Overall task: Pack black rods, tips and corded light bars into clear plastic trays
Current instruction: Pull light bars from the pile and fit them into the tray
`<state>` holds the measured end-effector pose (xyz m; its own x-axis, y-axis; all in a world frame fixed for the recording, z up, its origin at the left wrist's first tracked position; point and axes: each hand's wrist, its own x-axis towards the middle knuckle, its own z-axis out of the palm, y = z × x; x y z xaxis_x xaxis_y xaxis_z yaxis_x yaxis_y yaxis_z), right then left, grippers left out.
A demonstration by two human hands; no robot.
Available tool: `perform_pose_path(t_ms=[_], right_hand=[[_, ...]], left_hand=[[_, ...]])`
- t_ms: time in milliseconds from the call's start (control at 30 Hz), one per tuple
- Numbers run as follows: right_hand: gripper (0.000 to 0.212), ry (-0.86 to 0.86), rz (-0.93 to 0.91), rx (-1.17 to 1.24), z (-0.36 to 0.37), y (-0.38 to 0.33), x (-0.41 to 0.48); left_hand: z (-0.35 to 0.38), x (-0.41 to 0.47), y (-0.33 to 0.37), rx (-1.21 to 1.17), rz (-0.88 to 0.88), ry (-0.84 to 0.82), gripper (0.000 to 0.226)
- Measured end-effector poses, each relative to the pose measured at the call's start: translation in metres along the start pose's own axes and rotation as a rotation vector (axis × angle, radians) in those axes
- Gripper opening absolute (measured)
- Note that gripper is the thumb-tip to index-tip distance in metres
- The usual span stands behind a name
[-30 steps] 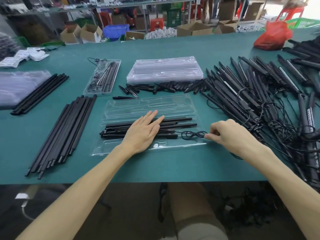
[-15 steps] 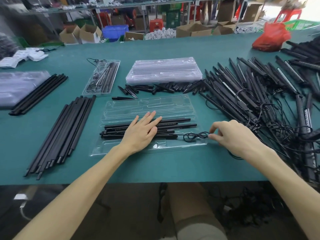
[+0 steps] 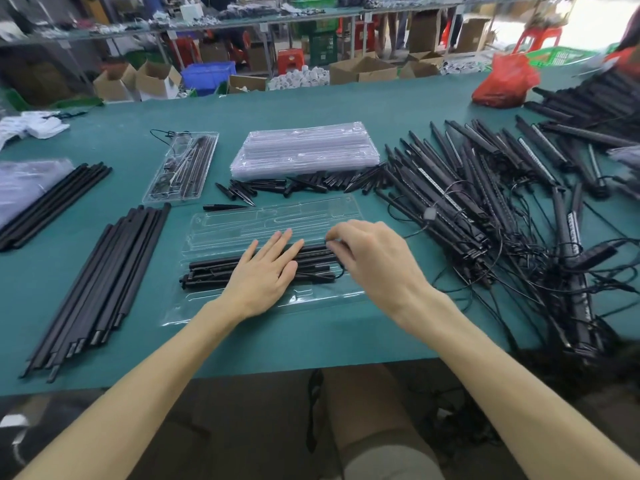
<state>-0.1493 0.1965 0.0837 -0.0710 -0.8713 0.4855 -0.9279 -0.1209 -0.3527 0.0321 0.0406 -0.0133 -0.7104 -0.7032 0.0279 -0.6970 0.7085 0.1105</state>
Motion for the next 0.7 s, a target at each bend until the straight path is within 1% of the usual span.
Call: perform_pose_path(t_ms=[67,100,167,200,267,333,367,433,500,533,600,667,700], right_hand=[[0.017,-0.077,-0.128,0.031,0.015,-0.019,0.012],[0.017,-0.133,-0.165,0.035,0.023,-0.023,0.016],[0.019,-0.22,-0.161,-0.012,0.035,-0.019,0.018],[0.02,-0.232,-0.137,-0.035,0.038,-0.012,0.016],[0.025,-0.153,-0.069,0.027,0.036,0.001,0.006],[0.028,0.013,-0.01,0.108,0.027,0.015,-0.008],[0.028,0.096,-0.004,0.084,0.022,0.023,-0.014],[0.029,0.19,0.014,0.072,0.01,0.041,-0.028],[0.028,0.259,0.101,0.159,0.0,0.056,-0.04],[0.026,0.312,0.173,0.188,-0.004,0.063,-0.044],[0.021,0.355,0.393,0.234,-0.009,0.077,-0.048],[0.02,0.248,0.621,0.26,-0.009,0.091,-0.046],[0.024,0.179,0.691,0.206,-0.008,0.095,-0.045]], left_hand=[[0.0,0.0,0.0,-0.001,-0.003,0.003,0.059],[0.0,0.0,0.0,0.003,0.0,0.003,0.057],[-0.001,-0.001,0.0,-0.001,0.007,0.002,0.055],[-0.002,-0.001,0.0,-0.008,0.007,0.004,0.055],[-0.003,-0.001,0.001,-0.013,0.003,0.015,0.056],[-0.003,-0.001,0.001,-0.022,0.002,0.024,0.056],[-0.003,-0.001,0.0,-0.027,0.002,0.022,0.056],[-0.001,-0.001,0.0,-0.033,0.002,0.019,0.057],[0.0,-0.001,0.0,-0.038,0.0,0.019,0.058],[0.0,-0.001,0.0,-0.038,-0.001,0.021,0.059],[0.0,-0.001,0.001,-0.034,-0.005,0.029,0.06],[0.0,-0.002,0.003,-0.036,-0.01,0.034,0.059],[0.0,-0.002,0.003,-0.038,-0.01,0.036,0.058]])
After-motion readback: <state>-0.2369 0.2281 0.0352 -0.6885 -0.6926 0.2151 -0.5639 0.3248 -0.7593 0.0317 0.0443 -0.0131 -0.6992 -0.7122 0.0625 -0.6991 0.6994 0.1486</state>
